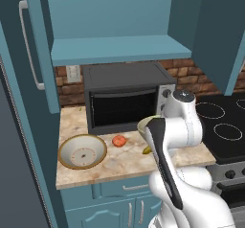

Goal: Pick both bowls and place them on the counter. Then place the banana in one bowl and place the squash in the other bowl.

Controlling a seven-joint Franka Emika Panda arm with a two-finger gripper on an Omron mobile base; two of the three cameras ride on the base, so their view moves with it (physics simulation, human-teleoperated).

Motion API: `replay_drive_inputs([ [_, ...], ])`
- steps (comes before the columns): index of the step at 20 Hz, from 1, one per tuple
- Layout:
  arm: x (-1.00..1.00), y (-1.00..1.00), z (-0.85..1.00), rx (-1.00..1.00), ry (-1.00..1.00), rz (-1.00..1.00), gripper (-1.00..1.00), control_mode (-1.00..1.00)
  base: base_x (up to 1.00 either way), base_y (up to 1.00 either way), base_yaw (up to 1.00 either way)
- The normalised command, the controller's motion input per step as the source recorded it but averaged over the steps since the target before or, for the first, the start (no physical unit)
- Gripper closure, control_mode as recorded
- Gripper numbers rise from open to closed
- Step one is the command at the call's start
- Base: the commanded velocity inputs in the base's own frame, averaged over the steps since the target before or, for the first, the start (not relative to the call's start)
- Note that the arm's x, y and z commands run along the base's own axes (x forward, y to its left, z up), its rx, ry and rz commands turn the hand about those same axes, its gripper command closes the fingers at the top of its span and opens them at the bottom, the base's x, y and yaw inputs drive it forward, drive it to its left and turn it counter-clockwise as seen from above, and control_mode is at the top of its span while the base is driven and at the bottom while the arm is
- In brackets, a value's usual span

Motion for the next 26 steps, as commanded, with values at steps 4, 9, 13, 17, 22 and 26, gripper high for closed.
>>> replay_drive_inputs([
  [4, 0.08, -0.44, -0.49, 0.0, 0.0, 0.0, 1.0, -1.0, 0.0, 0.0, 0.0],
  [9, 0.24, -0.28, -0.42, 0.0, -0.01, 0.0, 1.0, -1.0, 0.0, 0.0, 0.0],
  [13, 0.26, -0.22, -0.44, 0.0, -0.03, 0.0, 1.0, -1.0, 0.0, 0.0, 0.0],
  [17, 0.12, -0.33, -0.37, 0.0, -0.05, 0.0, 1.0, -1.0, 0.0, 0.0, 0.0],
  [22, 0.13, -0.29, -0.31, 0.0, -0.07, 0.0, 1.0, -1.0, 0.0, 0.0, 0.0],
  [26, 0.2, -0.23, -0.29, 0.0, -0.04, 0.0, 1.0, -1.0, 0.0, 0.0, 0.0],
])
